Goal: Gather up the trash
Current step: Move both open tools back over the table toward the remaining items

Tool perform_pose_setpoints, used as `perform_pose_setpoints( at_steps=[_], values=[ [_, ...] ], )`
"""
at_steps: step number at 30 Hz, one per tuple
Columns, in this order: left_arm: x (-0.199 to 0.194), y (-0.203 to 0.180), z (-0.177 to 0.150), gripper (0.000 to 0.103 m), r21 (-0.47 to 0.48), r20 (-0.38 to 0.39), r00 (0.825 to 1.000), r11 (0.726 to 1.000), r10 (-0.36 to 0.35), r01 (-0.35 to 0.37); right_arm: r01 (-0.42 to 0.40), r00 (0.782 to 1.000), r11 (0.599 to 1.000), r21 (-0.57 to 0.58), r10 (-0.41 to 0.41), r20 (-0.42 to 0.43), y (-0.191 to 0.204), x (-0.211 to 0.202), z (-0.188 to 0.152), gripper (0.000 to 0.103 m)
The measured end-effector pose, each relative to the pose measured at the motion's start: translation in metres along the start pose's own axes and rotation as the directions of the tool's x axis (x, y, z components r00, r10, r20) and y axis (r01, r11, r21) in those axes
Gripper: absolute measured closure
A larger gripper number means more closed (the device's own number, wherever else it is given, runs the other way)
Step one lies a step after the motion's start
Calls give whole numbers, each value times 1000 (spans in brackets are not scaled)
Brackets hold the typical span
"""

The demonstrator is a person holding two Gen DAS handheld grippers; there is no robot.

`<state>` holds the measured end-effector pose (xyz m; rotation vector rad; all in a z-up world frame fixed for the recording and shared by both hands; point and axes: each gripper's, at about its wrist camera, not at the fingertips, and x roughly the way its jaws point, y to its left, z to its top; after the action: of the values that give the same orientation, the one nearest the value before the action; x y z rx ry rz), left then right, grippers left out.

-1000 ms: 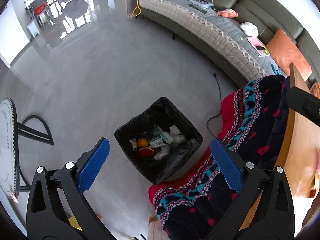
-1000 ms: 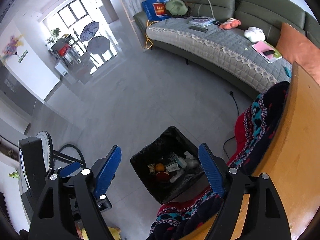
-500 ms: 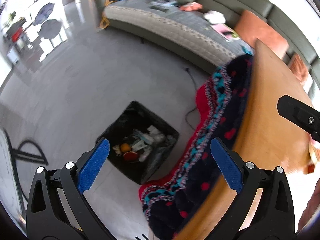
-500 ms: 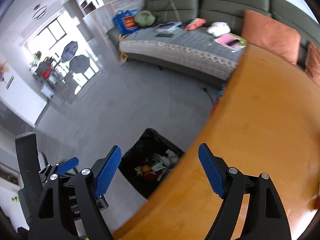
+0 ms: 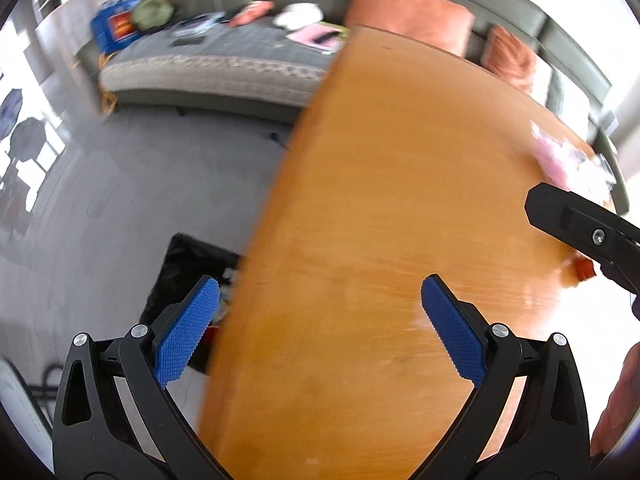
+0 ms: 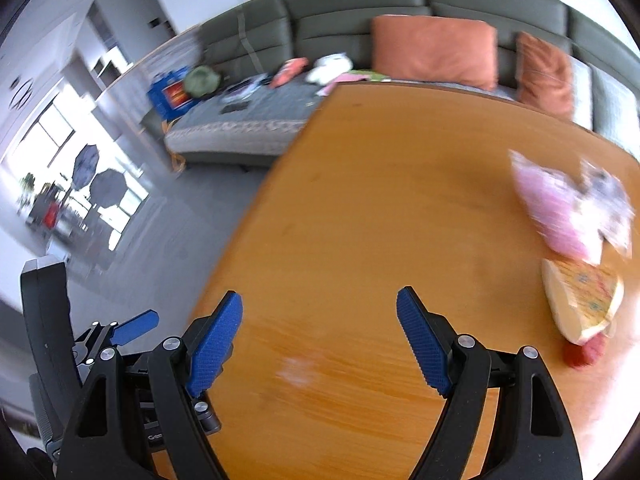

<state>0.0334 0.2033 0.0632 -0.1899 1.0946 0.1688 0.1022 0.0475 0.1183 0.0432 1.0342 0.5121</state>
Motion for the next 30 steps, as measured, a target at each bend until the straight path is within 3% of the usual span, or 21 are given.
perform_pose_setpoints(
  at_steps=[10,23,27,30],
  values=[
    [10,-104,4,5,164,-39,998,985,-44,50,92,995,990,112,-95,30,-110,-33,-8,23],
    [17,-184,-4,5,205,-80,995,976,-65,80,194,981,962,191,-195,-17,-240,-37,-5,24],
    [17,-200,-8,5,208,-88,995,975,-56,73,196,980,962,191,-187,-65,-256,-19,-6,41],
    [18,-209,-7,5,211,-94,995,976,-42,62,178,982,968,179,-163,-94,-263,-4,-8,48]
  ],
)
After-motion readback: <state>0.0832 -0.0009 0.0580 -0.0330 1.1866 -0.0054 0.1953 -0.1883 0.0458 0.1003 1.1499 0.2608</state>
